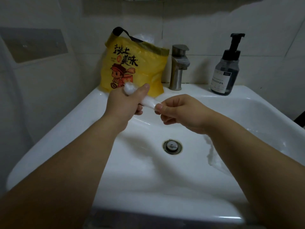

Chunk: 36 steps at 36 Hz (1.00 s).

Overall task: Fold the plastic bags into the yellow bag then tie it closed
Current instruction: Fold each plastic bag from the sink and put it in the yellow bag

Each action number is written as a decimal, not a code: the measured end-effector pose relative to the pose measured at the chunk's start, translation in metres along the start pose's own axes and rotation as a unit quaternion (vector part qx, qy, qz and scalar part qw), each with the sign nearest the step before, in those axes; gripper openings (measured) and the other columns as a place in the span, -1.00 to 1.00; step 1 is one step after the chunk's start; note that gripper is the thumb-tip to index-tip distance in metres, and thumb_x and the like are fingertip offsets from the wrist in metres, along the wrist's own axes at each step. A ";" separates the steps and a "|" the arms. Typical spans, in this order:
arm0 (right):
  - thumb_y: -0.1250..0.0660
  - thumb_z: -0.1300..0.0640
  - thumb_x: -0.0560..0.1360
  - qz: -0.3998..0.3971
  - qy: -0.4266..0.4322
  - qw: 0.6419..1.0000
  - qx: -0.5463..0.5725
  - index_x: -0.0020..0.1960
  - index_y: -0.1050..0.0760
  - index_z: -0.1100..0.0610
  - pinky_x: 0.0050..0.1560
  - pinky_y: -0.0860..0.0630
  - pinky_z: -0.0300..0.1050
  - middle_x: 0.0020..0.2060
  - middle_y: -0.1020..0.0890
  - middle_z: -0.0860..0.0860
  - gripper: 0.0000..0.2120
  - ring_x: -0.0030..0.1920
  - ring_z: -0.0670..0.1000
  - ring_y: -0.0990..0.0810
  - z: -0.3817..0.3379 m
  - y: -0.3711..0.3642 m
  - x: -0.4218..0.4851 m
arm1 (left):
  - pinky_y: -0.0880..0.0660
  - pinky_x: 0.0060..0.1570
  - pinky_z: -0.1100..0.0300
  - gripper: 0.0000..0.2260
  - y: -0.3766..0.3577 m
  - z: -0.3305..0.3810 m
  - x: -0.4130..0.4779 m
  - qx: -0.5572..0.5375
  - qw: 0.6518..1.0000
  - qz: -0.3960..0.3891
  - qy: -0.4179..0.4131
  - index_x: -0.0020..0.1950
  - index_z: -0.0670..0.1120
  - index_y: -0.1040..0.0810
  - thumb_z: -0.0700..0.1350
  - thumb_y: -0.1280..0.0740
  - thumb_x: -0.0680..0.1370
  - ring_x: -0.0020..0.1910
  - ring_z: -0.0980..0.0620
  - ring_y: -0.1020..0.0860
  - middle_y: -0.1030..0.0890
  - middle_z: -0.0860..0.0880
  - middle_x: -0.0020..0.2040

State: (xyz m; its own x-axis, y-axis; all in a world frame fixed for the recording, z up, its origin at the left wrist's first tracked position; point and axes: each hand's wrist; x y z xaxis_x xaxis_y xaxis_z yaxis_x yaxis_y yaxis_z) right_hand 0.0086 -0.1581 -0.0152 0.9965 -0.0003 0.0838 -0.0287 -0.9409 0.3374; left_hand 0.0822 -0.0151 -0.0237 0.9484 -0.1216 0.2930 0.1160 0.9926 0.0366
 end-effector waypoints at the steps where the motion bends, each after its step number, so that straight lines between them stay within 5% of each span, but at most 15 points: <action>1: -0.31 0.13 0.54 -0.002 -0.003 1.000 0.005 -0.16 -0.57 0.18 -0.02 -0.49 -0.10 -0.39 -0.54 0.00 -0.84 -0.29 -0.06 -0.50 0.000 0.000 0.000 | -0.44 -0.49 0.27 -0.78 0.001 0.000 0.000 0.003 1.000 0.005 -0.005 -0.25 -0.09 -0.52 -0.01 -0.44 0.50 -0.55 0.17 -0.42 -0.46 0.06 -0.52; 14: -0.32 0.14 0.54 0.015 -0.022 0.999 0.036 -0.20 -0.58 0.17 -0.06 -0.52 -0.10 -0.46 -0.54 -0.06 -0.82 -0.33 -0.08 -0.51 0.010 0.012 -0.001 | -0.53 -0.38 0.29 -0.76 0.009 -0.003 -0.001 -0.010 0.999 -0.038 -0.017 -0.22 -0.13 -0.58 -0.02 -0.34 0.57 -0.48 0.18 -0.53 -0.56 0.06 -0.50; 23: -0.31 0.12 0.56 0.050 -0.018 0.999 0.006 -0.17 -0.59 0.16 -0.24 -0.51 -0.17 -0.31 -0.57 0.03 -0.82 -0.28 -0.05 -0.49 -0.005 0.021 0.003 | -0.54 -0.36 0.31 -0.78 0.011 0.017 0.011 0.016 0.998 -0.065 -0.012 -0.21 -0.12 -0.58 -0.08 -0.30 0.60 -0.48 0.19 -0.54 -0.57 0.04 -0.43; 28: -0.33 0.11 0.55 0.102 0.022 0.993 -0.046 -0.13 -0.61 0.21 -0.20 -0.47 0.01 -0.32 -0.53 0.11 -0.81 -0.35 -0.01 -0.45 -0.039 0.031 0.024 | -0.54 -0.37 0.28 -0.82 0.011 0.045 0.031 0.010 0.998 -0.040 -0.042 -0.22 -0.01 -0.59 -0.10 -0.33 0.59 -0.47 0.17 -0.55 -0.57 0.09 -0.51; 32: -0.35 0.18 0.54 0.135 0.063 0.988 -0.044 -0.15 -0.60 0.18 -0.32 -0.40 -0.12 -0.45 -0.48 0.02 -0.88 -0.43 -0.04 -0.41 -0.065 0.039 0.043 | -0.59 -0.17 0.08 -0.88 0.012 0.066 0.050 -0.022 0.999 -0.023 -0.034 -0.15 -0.07 -0.61 -0.06 -0.39 0.54 -0.39 0.07 -0.58 -0.61 0.05 -0.47; 36: -0.34 0.13 0.55 0.200 0.095 0.971 -0.094 -0.01 -0.61 0.13 -0.38 -0.44 -0.29 -0.37 -0.56 -0.05 -0.91 -0.43 -0.15 -0.45 -0.095 0.054 0.073 | -0.57 -0.27 0.30 -0.88 0.019 0.087 0.080 -0.022 0.998 -0.002 -0.054 -0.01 -0.13 -0.64 -0.10 -0.40 0.53 -0.35 0.16 -0.60 -0.62 0.01 -0.30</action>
State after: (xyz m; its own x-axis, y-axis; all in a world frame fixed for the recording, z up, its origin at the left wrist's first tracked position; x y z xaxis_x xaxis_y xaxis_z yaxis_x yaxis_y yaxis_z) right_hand 0.0725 -0.1771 0.0986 0.8707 -0.2737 0.4085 -0.4417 -0.8003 0.4054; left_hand 0.1343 -0.0058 0.0838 0.9107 -0.1218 0.3948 0.1340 0.9910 -0.0035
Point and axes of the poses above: each hand's wrist, its own x-axis towards the middle knuckle, its own y-axis out of the back of the hand, z = x × y
